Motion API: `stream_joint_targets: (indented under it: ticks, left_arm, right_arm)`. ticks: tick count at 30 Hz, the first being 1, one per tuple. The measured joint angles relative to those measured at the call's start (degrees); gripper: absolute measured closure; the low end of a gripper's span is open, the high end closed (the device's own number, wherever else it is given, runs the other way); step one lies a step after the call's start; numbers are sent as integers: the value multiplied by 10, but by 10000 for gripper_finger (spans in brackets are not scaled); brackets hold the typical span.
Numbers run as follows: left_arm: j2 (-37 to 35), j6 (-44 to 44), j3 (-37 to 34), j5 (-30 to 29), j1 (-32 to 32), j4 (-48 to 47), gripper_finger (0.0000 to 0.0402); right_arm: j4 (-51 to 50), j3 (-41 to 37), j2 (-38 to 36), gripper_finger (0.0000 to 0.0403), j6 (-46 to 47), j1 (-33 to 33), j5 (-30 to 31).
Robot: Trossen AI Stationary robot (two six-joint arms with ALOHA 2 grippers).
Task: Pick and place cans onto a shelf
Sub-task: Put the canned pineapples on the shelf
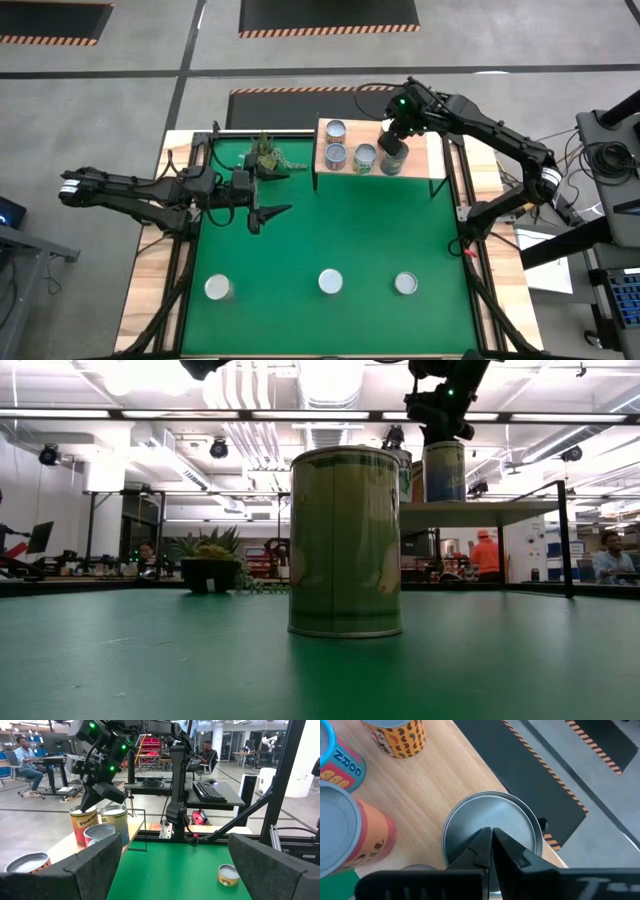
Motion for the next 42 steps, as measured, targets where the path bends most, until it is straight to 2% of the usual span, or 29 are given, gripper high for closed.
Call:
stream_joint_targets:
  ticks: [23, 33, 38, 42]
  left_arm:
    - [0, 0, 0, 0, 0, 0, 56]
    - [0, 0, 0, 0, 0, -1, 56]
    - [0, 0, 0, 0, 0, -1, 56]
    - [0, 0, 0, 0, 0, -1, 56]
  right_arm:
    - [-3, -1, -25, 394, 2, 1, -2]
    - [-12, -1, -68, 394, 14, -1, 5]
    - [-83, -2, -81, 394, 40, -13, 62]
    - [-89, -29, -80, 394, 57, -28, 65]
